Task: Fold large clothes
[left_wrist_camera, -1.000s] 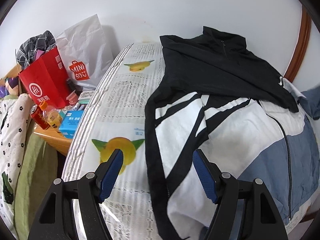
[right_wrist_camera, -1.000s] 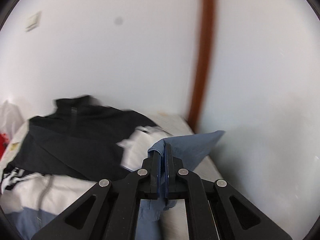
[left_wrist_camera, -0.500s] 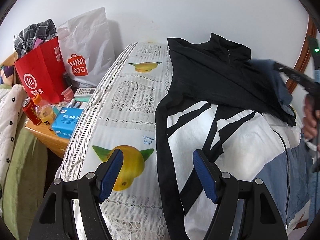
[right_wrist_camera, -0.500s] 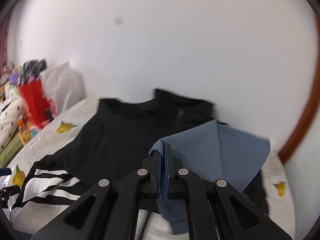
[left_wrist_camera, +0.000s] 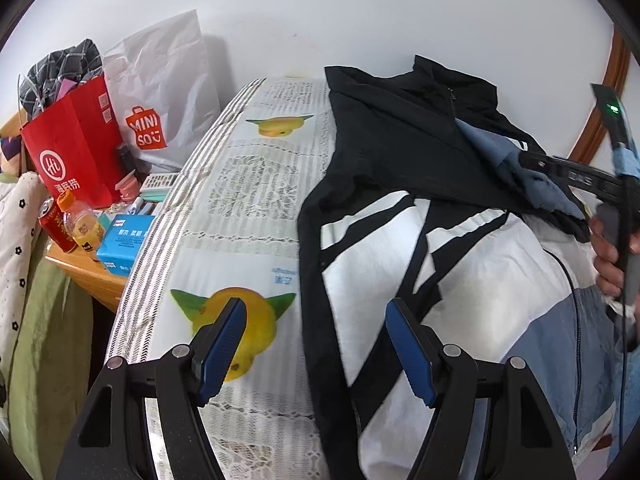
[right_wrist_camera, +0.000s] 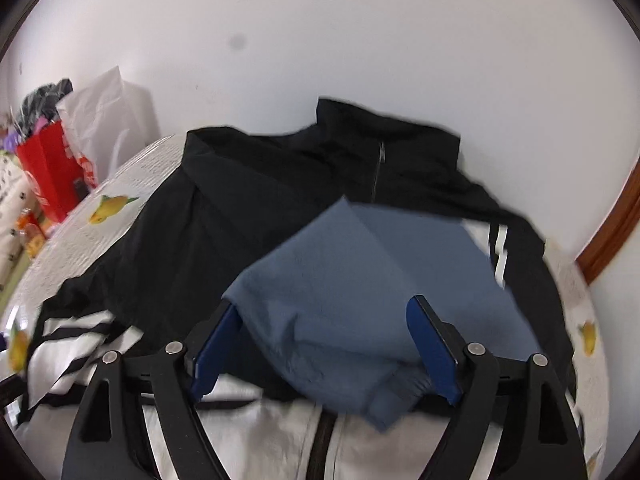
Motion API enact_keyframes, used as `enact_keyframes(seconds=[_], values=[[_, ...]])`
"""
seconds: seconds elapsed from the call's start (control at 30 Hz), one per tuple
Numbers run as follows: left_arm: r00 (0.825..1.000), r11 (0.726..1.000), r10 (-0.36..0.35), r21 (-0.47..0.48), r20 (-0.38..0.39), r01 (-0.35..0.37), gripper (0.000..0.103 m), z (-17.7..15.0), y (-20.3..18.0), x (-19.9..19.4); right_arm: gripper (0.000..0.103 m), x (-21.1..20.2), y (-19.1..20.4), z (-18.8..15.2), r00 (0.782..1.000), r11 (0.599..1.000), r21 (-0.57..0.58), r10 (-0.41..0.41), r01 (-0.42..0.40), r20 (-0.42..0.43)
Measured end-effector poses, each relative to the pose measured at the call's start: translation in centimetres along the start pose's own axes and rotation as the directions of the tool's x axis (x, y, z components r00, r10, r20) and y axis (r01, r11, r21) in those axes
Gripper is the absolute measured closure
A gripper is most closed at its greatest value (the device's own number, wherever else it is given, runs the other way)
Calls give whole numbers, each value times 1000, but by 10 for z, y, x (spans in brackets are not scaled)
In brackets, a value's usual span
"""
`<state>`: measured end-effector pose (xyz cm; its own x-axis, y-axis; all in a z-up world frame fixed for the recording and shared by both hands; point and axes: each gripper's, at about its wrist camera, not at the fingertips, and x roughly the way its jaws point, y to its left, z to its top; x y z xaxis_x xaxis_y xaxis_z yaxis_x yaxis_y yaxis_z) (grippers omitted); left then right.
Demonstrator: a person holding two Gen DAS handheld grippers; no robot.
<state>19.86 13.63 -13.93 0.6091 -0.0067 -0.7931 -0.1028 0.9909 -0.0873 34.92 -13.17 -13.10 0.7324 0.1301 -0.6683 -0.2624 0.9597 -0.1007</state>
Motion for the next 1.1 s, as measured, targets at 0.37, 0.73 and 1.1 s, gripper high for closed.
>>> enact_keyframes(seconds=[0.37, 0.73, 1.1], values=[[999, 997, -16, 77, 37, 13, 33, 12, -54, -22, 15, -103, -50, -42, 995, 993, 102, 51, -61, 91], [995, 982, -68, 181, 71, 54, 33, 41, -147, -25, 16, -146, -152, -108, 996, 977, 207, -71, 57, 62], [995, 942, -99, 325, 12, 90, 33, 68, -243, 21, 22, -154, -224, -149, 990, 952, 285, -132, 114, 43]])
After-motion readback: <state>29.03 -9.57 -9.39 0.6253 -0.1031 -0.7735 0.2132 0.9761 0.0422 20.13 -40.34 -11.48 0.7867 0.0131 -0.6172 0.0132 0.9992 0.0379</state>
